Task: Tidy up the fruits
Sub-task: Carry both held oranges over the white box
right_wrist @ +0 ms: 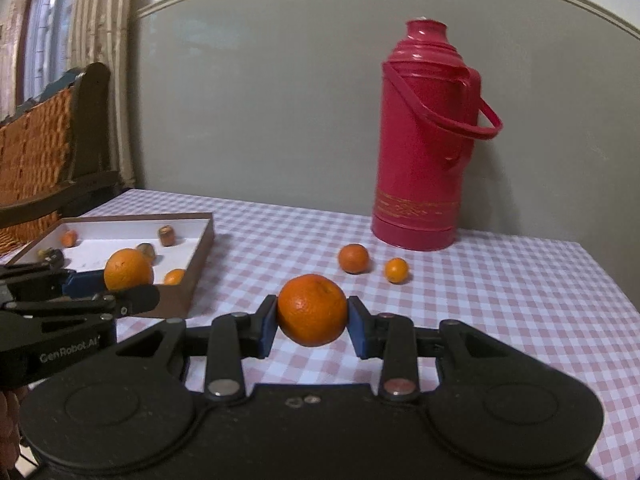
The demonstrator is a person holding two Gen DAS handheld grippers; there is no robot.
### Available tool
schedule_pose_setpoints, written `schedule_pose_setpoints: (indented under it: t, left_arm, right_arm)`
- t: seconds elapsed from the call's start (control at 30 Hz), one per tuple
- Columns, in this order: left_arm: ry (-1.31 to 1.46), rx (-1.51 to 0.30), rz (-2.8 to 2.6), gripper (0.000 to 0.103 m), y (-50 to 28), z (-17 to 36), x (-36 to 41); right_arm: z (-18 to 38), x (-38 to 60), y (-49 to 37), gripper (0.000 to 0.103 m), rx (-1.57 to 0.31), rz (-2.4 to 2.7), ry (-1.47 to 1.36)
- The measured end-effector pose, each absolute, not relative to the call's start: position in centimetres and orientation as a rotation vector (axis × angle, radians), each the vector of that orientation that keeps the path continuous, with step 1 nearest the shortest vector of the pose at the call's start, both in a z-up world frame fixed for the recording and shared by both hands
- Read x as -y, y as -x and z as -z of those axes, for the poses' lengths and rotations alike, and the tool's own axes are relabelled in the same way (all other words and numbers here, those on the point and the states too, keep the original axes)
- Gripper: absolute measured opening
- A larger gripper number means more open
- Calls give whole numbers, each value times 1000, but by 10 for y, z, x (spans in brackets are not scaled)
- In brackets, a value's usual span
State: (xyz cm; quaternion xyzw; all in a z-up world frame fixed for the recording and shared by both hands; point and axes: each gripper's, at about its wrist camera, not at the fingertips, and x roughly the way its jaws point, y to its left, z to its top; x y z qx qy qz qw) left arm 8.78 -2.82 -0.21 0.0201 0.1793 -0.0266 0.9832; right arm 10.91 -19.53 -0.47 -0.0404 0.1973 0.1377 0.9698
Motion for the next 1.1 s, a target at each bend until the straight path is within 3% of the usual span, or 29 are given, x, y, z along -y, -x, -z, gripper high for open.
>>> schedule_pose_setpoints:
  t: [1.1]
  left_arm:
    - [-30, -250, -180, 36, -40, -20, -84]
  right_arm:
    - [-19, 80, -91, 28, -244, -615, 156]
